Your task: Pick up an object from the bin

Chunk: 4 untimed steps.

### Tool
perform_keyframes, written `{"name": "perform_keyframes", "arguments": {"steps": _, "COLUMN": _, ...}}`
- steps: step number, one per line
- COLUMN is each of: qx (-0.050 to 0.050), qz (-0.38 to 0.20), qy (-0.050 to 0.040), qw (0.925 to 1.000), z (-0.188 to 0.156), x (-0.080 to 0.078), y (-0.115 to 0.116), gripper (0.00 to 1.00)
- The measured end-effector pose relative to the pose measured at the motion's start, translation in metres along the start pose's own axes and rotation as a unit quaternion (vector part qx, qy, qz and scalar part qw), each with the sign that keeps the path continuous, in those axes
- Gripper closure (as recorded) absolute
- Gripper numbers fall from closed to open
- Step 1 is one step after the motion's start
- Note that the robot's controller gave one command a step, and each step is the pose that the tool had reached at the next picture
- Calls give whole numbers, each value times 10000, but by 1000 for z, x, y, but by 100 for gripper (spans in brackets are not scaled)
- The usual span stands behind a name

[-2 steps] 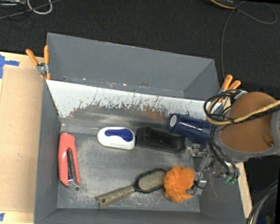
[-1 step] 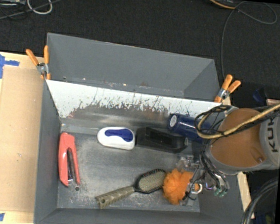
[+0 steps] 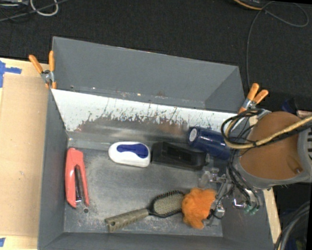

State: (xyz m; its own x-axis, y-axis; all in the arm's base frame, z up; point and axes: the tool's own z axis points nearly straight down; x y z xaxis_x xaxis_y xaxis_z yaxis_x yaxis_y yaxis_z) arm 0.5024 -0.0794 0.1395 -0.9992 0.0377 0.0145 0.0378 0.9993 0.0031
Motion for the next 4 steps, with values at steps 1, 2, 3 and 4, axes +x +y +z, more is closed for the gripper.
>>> {"name": "perform_keyframes", "arguments": {"steps": 1, "qx": 4, "qz": -9, "qy": -39, "qw": 10000, "z": -4, "x": -2, "y": 1, "gripper": 0}}
{"name": "perform_keyframes", "arguments": {"steps": 2, "qx": 0, "qz": 210, "qy": -29, "qw": 9998, "z": 10, "x": -19, "y": 12, "gripper": 0}}
{"name": "perform_keyframes", "arguments": {"steps": 3, "qx": -3, "qz": 172, "qy": 18, "qw": 9999, "z": 41, "x": -3, "y": 18, "gripper": 0}}
{"name": "perform_keyframes", "arguments": {"steps": 4, "qx": 0, "qz": -268, "qy": -40, "qw": 9996, "z": 58, "x": -39, "y": 12, "gripper": 100}}
